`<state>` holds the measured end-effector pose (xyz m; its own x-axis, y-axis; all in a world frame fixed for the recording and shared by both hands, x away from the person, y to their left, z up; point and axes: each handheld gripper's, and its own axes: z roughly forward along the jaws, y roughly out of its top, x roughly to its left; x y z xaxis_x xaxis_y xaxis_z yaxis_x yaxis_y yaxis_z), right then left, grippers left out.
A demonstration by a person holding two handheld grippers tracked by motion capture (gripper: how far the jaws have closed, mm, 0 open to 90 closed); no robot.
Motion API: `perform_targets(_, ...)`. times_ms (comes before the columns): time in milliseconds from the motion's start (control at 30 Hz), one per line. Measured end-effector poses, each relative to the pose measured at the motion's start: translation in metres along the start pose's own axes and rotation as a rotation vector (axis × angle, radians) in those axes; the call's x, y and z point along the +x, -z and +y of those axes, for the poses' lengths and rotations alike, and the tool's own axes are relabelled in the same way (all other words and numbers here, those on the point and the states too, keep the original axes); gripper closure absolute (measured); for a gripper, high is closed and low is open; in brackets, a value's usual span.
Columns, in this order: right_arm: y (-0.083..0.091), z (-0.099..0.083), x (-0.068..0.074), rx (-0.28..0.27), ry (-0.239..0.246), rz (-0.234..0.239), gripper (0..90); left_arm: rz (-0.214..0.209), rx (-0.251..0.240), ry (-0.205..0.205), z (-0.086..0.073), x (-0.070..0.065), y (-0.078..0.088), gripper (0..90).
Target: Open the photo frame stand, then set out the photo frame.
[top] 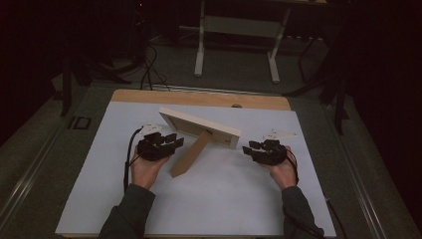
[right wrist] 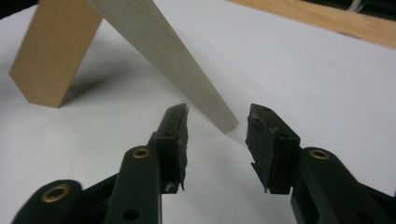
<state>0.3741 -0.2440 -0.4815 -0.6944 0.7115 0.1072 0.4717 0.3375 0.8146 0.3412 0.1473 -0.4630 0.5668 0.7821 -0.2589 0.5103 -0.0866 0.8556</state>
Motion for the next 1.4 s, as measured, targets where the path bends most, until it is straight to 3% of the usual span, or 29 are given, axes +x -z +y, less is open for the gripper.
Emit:
perform_targets(367,-0.001,-0.002,-0.007,-0.005,-0.026,-0.043,61.4,0.007,0.008,0.012,0.004,0.004,0.000,64.1)
perform_targets(600,0.001,0.003,-0.008,-0.039,-0.037,-0.081,78.4,0.023,0.007,0.015,0.007,0.005,0.000,67.8)
perform_targets(767,-0.001,0.009,-0.005,-0.054,-0.039,-0.097,89.6,0.036,-0.016,0.005,0.011,0.003,0.001,79.8)
perform_targets(967,-0.007,0.015,-0.001,-0.059,-0.036,-0.093,89.9,0.079,-0.028,-0.011,0.015,0.002,0.000,90.0)
perform_targets(1400,-0.007,0.025,0.001,-0.102,-0.060,-0.069,89.9,0.116,-0.048,-0.002,0.028,0.001,-0.004,90.0)
